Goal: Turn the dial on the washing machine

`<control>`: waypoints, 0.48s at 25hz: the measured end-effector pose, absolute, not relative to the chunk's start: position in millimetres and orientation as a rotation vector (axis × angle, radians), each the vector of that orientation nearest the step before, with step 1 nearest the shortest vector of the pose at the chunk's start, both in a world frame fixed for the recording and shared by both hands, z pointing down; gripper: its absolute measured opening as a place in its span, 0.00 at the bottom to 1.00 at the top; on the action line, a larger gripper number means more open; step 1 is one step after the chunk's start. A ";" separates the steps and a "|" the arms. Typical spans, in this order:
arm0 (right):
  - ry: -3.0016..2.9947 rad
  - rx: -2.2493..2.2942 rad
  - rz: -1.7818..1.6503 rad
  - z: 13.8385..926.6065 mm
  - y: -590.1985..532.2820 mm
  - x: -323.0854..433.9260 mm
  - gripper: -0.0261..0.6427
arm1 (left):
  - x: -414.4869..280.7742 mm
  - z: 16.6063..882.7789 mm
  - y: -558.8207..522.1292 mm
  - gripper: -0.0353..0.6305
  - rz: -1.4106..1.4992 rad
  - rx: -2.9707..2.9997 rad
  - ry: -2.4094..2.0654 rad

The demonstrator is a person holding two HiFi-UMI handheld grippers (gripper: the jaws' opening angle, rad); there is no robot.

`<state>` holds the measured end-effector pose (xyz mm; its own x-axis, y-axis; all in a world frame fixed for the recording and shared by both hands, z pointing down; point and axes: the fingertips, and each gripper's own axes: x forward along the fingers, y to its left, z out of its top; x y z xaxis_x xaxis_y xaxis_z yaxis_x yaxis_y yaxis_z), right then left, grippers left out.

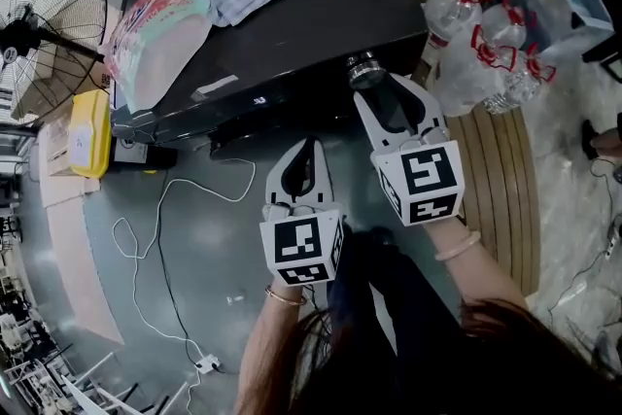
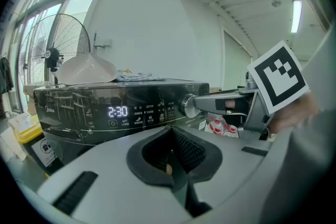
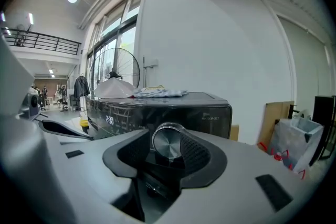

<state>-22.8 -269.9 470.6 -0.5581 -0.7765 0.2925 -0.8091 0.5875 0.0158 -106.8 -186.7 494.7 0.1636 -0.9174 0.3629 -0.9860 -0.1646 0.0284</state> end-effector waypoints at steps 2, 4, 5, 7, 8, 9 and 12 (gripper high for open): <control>-2.554 1.294 0.171 469.0 -266.8 -22.8 0.33 | -107.0 492.0 -185.0 0.07 0.383 2.180 -1.846; -2.559 1.285 0.169 466.7 -264.1 -22.9 0.31 | -107.7 489.1 -183.3 0.08 0.383 2.174 -1.854; -2.562 1.280 0.168 465.5 -262.8 -22.9 0.31 | -107.9 487.6 -182.3 0.07 0.384 2.171 -1.858; -2.567 1.269 0.165 463.7 -259.9 -22.9 0.30 | -108.2 485.3 -180.3 0.07 0.382 2.165 -1.866; -2.568 1.262 0.163 463.0 -258.3 -22.9 0.29 | -108.5 484.3 -179.3 0.07 0.381 2.161 -1.870; -2.569 1.255 0.159 462.1 -256.4 -23.1 0.29 | -108.9 483.1 -178.4 0.08 0.380 2.157 -1.874; -2.575 1.225 0.130 455.8 -250.1 -25.3 0.27 | -109.6 477.9 -176.6 0.07 0.381 2.149 -1.886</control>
<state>-25.3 -250.1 455.8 -0.5981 -0.7456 0.2939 -0.7713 0.6351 0.0414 -109.6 -176.6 477.9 0.1249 -0.9245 0.3601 -0.9918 -0.1262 0.0201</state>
